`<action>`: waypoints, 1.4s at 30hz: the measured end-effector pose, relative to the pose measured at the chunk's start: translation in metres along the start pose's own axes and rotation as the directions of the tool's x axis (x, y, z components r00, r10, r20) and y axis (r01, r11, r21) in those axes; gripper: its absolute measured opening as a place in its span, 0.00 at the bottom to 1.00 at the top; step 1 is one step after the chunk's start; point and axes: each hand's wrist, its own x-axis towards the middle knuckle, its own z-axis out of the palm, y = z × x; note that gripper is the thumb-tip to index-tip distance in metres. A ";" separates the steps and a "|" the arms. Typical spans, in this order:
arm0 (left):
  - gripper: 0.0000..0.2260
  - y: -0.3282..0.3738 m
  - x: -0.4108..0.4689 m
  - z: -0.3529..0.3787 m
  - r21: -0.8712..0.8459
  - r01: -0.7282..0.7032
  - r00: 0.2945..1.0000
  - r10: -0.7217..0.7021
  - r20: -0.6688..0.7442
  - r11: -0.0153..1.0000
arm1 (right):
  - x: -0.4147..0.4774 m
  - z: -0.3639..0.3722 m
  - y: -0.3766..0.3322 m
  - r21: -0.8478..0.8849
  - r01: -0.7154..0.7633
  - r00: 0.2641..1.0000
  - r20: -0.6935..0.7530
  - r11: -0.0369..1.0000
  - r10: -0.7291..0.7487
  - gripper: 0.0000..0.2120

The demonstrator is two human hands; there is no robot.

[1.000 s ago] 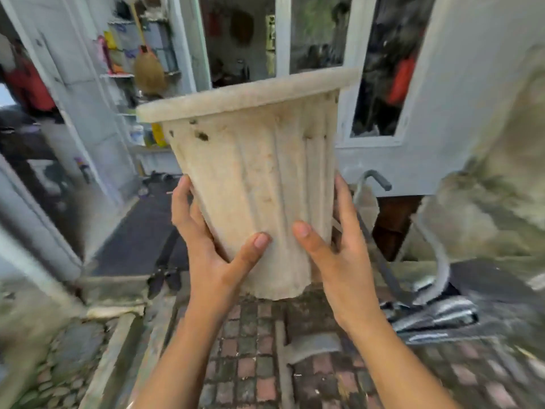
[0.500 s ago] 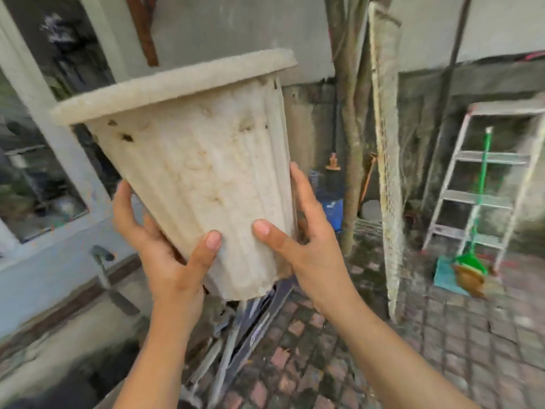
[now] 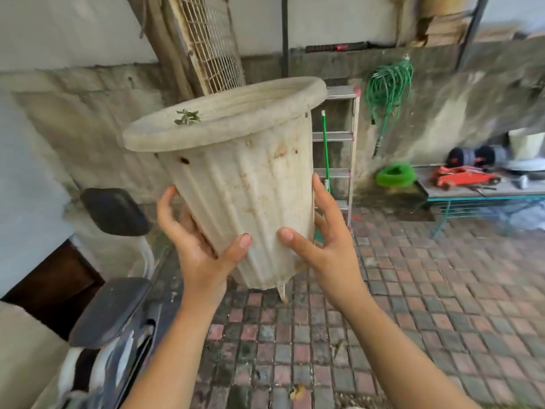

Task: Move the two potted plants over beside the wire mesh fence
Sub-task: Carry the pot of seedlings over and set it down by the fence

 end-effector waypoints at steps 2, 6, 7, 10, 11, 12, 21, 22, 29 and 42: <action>0.49 -0.034 0.021 0.015 -0.036 0.032 0.999 -0.032 0.007 0.999 | 0.024 -0.017 0.021 -0.010 0.000 1.000 -0.015 1.000 0.000 0.43; 0.49 -0.103 0.069 0.042 -0.081 0.064 0.997 -0.061 0.038 0.995 | 0.083 -0.043 0.060 -0.056 0.007 0.998 -0.070 0.998 -0.011 0.40; 0.49 -0.121 0.084 0.049 -0.089 0.061 0.997 -0.057 0.047 0.994 | 0.101 -0.049 0.069 -0.061 0.008 0.996 -0.085 0.998 -0.014 0.40; 0.48 -0.169 0.124 0.074 -0.087 0.054 0.996 -0.048 0.071 0.995 | 0.149 -0.068 0.095 -0.074 -0.016 0.995 -0.100 0.997 0.009 0.42; 0.46 -0.185 0.136 0.084 -0.100 0.060 0.995 -0.051 0.085 0.993 | 0.164 -0.077 0.104 -0.079 -0.014 0.994 -0.108 0.997 0.005 0.43; 0.44 -0.201 0.148 0.094 -0.112 0.066 0.993 -0.054 0.104 0.992 | 0.179 -0.084 0.114 -0.085 -0.011 0.993 -0.116 0.996 0.001 0.43; 0.45 -0.318 0.224 0.206 -0.111 0.161 0.984 -0.150 0.100 0.981 | 0.308 -0.188 0.194 -0.018 -0.070 0.995 -0.079 0.997 0.069 0.42; 0.45 -0.332 0.230 0.220 -0.094 0.173 0.983 -0.167 0.073 0.980 | 0.325 -0.203 0.208 -0.018 -0.071 0.996 -0.064 0.997 0.070 0.41; 0.48 -0.431 0.272 0.317 0.047 0.172 0.971 -0.162 -0.177 0.984 | 0.462 -0.303 0.307 0.065 -0.133 0.974 0.193 0.989 0.118 0.42; 0.56 -0.584 0.320 0.360 0.218 0.294 0.880 -0.175 -0.441 0.930 | 0.612 -0.334 0.447 0.028 -0.268 0.842 0.492 0.963 0.220 0.40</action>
